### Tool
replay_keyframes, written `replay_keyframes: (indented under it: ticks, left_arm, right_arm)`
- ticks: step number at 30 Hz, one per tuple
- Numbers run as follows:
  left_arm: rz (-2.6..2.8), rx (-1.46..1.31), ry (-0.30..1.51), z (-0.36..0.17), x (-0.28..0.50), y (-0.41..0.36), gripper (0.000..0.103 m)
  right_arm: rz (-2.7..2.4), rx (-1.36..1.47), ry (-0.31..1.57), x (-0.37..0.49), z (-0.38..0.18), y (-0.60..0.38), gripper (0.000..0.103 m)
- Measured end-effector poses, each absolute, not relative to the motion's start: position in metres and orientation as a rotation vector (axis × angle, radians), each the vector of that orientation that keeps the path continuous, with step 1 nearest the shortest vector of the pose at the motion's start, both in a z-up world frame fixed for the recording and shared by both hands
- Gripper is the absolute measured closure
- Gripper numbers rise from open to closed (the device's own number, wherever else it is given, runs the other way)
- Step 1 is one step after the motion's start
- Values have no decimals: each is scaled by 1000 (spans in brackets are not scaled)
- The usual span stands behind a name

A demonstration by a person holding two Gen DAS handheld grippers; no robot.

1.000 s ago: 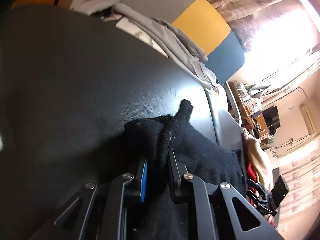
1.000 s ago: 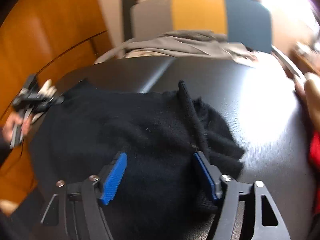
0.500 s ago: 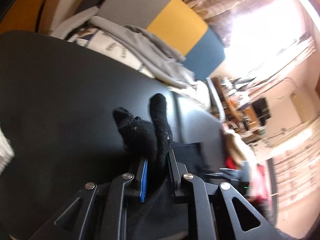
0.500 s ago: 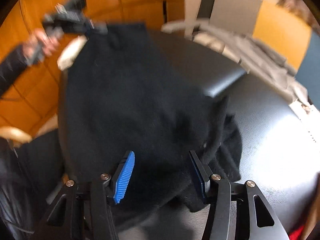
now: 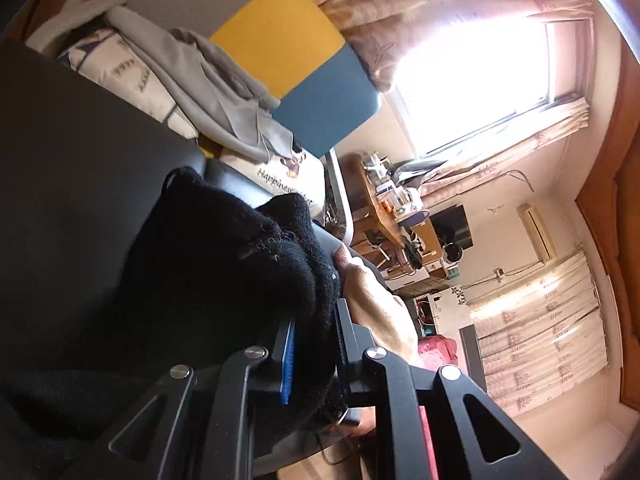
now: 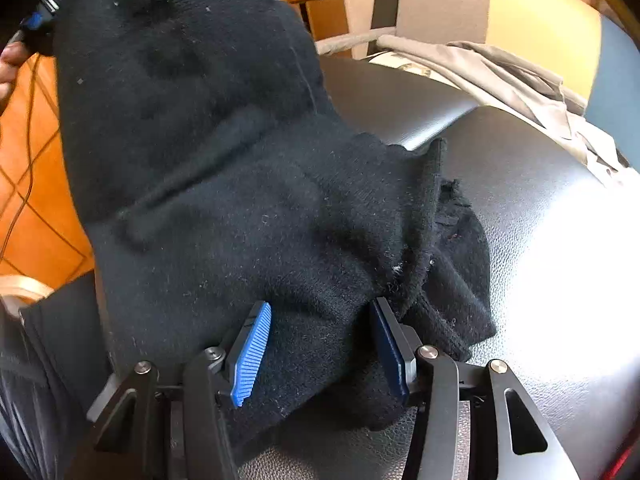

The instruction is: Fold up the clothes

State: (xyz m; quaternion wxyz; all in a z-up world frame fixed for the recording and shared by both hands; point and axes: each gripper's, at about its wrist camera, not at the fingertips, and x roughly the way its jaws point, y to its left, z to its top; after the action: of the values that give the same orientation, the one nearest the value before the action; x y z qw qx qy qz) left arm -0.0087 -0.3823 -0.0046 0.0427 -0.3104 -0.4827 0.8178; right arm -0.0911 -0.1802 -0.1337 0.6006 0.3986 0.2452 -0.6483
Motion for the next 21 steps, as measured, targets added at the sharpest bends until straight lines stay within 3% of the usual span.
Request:
replay_keyframes:
  ticks: [16,19,21]
  left_arm:
    - [2335,-1295,-1724,-133,-99,-302,87]
    - [2264,-1327,-1745,-135,-102,-295,78]
    - [2210,-1301,-1751,-125,-103,-291,78]
  right_arm:
    - [-1540,918,335,-93,-144,-155,51]
    - [-1546,911,326,-90,-145,-153,51]
    - [-1550,899,344,-88,-146,-151,51]
